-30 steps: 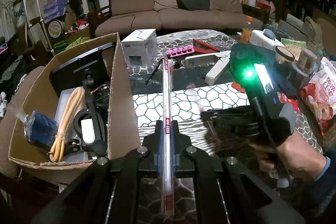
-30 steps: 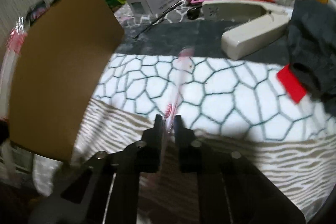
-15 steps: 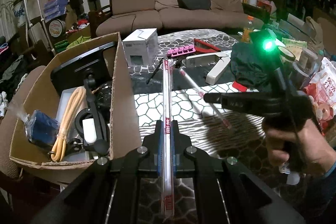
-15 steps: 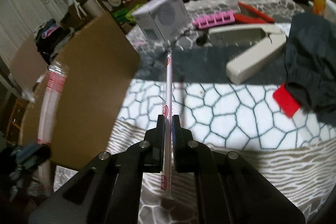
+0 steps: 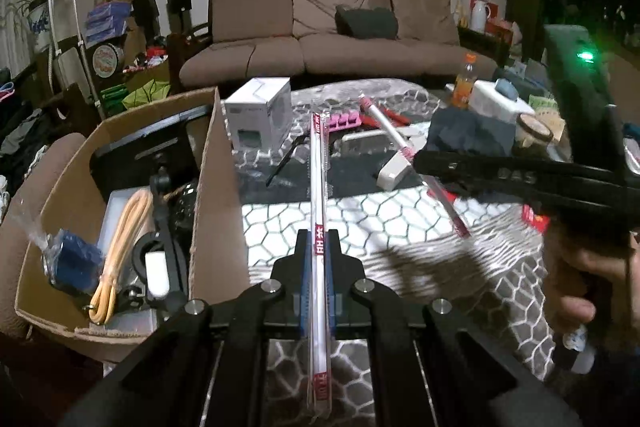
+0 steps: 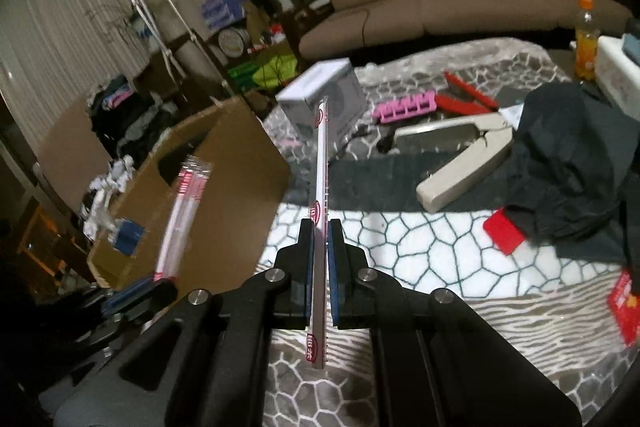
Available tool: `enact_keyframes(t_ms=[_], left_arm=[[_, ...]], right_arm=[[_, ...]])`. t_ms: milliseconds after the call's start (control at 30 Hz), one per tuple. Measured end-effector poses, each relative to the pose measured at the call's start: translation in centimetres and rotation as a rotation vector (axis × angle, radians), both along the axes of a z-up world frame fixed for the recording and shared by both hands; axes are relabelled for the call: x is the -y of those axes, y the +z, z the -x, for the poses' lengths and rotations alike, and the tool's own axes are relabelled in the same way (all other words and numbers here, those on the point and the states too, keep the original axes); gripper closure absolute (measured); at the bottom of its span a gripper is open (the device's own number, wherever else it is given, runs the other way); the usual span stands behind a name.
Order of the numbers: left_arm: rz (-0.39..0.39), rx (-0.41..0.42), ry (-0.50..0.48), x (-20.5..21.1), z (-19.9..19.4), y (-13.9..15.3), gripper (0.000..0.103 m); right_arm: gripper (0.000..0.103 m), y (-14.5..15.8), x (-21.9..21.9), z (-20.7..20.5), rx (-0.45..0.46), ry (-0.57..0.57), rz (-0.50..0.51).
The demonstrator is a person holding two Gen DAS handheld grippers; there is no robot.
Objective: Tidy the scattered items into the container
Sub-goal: 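Carry both straws over the cardboard box with both tools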
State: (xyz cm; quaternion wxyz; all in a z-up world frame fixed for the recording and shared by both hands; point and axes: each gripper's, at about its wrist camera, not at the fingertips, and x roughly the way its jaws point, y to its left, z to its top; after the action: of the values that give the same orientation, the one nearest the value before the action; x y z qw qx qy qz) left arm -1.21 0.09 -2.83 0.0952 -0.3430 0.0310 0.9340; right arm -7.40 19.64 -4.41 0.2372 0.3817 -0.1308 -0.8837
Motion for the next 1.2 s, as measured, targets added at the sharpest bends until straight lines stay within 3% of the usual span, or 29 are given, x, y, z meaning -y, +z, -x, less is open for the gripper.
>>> enact_keyframes(t_ms=[133,367,500,600,767,933,1200], left_arm=[[-0.049,-0.057,0.008,-0.2,0.5,1.5,0.096],[-0.116,-0.233,0.027,0.1,-0.5,5.0,0.096],[-0.174,-0.3,0.003,0.8,-1.7,5.9,0.096],[-0.155,-0.326,0.014,0.6,-2.1,6.5,0.096],[-0.142,-0.317,0.043,1.5,-1.8,6.5,0.096],[-0.223,-0.269,0.045,3.9,-1.2,6.4,0.096],[-0.23,-0.216,0.167,11.5,-0.7,6.8,0.096]], right_arm=[[0.096,2.3,-2.1,-1.3,-0.074,-0.041,-0.004],[0.096,6.5,-5.4,-5.4,-0.234,-0.152,-0.021],[0.096,7.7,-6.6,-6.7,-0.26,-0.215,-0.048],[0.096,8.3,-6.6,-7.3,-0.26,-0.224,-0.031],[0.096,9.7,-4.9,-8.5,-0.297,-0.193,-0.046],[0.096,9.8,-3.7,-8.7,-0.294,-0.175,-0.024],[0.096,9.6,-1.3,-8.4,-0.259,-0.115,0.014]])
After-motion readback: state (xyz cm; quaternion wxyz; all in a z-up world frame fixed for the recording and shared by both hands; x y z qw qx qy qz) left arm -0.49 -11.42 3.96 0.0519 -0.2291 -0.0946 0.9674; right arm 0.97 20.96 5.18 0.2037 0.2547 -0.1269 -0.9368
